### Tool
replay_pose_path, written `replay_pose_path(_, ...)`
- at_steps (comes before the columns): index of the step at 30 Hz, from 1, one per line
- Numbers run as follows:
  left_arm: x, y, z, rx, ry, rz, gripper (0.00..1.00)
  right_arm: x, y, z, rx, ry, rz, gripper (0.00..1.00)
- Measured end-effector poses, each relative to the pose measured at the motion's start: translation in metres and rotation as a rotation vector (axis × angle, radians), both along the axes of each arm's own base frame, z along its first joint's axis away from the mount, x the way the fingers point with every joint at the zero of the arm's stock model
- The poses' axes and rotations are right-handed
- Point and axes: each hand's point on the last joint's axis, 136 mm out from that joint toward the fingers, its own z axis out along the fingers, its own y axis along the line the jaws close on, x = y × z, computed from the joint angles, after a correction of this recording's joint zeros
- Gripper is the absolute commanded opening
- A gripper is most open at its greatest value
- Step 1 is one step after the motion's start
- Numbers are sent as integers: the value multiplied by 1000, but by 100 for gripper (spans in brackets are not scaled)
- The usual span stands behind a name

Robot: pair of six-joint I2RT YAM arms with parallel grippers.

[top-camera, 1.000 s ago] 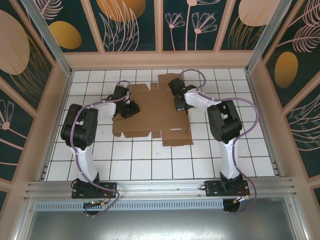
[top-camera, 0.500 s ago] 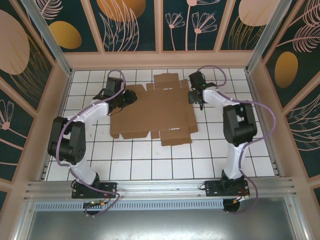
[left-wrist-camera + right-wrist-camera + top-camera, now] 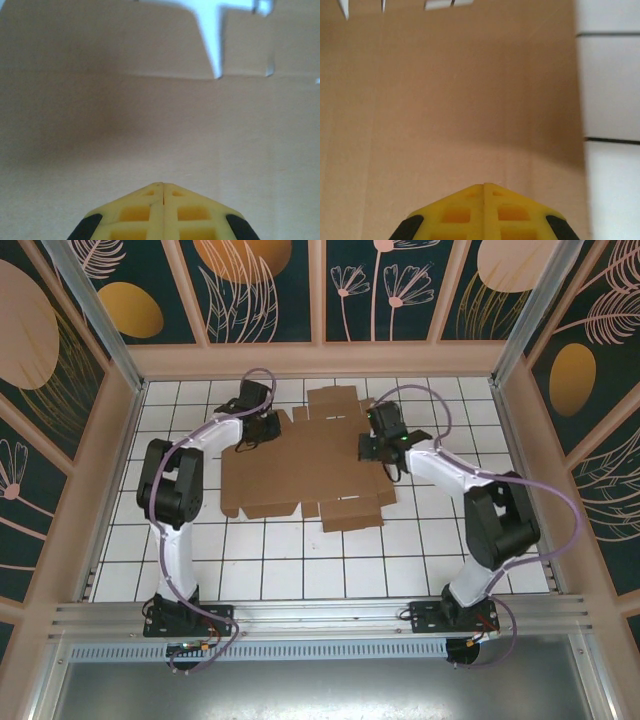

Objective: Fold the paper box

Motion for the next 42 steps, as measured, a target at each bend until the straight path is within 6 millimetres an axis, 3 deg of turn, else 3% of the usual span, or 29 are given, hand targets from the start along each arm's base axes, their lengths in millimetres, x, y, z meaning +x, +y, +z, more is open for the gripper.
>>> replay_pose_path(4,-10,7,-19,98,56,-4,0,-18,11,-53,-87,121,36,0)
replay_pose_path(7,-21,11,-27,135,88,-8,0,-27,7,-78,-138,185,41,0)
replay_pose_path(9,-30,14,-36,154,109,-9,0,-21,7,-74,-152,173,36,0)
replay_pose_path(16,-60,18,-37,164,118,-23,0,11,2,-78,-164,156,0,0)
replay_pose_path(19,-74,14,-37,159,121,-41,0,30,-2,-77,-129,152,-15,6)
replay_pose_path(25,-117,-16,-37,131,157,-114,2,78,0,-76,-84,125,-26,20)
replay_pose_path(30,-150,-55,-39,65,200,-201,6,116,20,-73,-41,71,6,28)
replay_pose_path(36,-183,-89,-39,-5,235,-293,8,115,39,-73,-22,52,52,30)
replay_pose_path(42,-202,-103,-39,-95,280,-322,11,108,56,-73,10,8,103,30)
